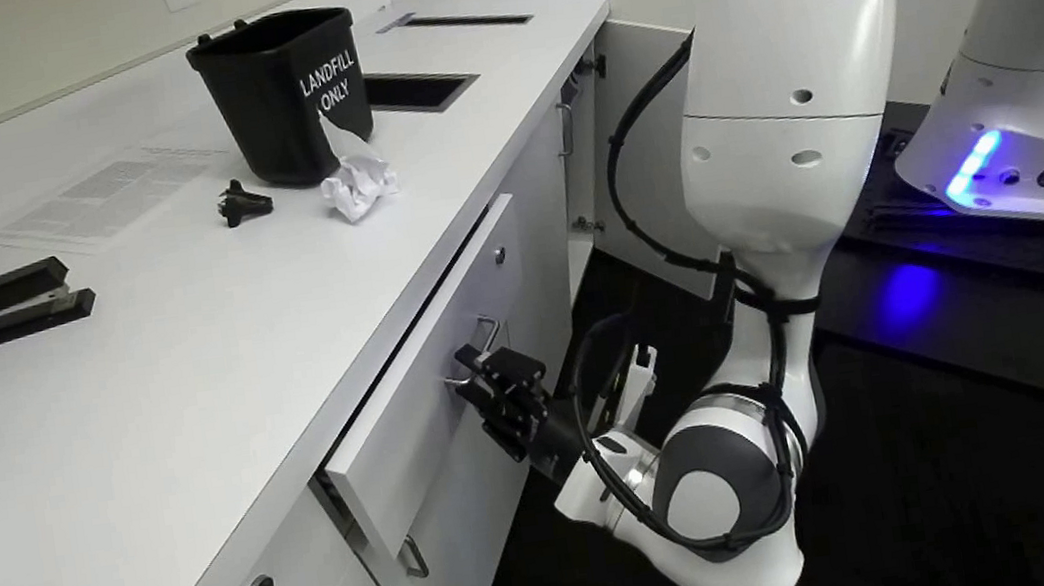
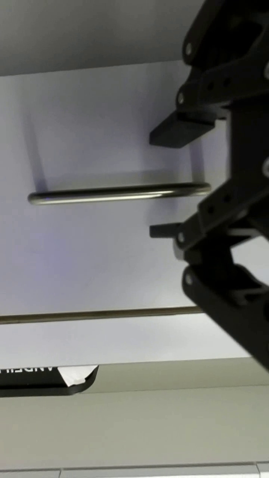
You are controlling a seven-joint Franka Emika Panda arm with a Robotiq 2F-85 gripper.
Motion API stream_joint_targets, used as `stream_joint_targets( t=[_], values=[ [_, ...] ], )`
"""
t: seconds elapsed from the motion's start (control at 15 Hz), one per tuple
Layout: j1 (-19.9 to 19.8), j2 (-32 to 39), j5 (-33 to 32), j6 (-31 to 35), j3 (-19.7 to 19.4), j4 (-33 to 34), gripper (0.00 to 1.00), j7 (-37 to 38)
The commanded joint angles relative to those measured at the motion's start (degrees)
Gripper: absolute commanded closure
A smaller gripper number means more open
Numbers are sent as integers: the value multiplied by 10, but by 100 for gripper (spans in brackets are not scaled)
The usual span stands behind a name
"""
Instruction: Open the first drawer from the right
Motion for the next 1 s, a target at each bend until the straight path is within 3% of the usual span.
stream_joint_targets(
  t=[0.0, 0.27, 0.93],
  values=[
    [11, 13, -4, -19, -4, 22, 74, -10],
    [16, 14, -2, -25, -4, 27, 100, -10],
    [47, 10, 77, -84, 54, 1, 97, 6]
  ],
)
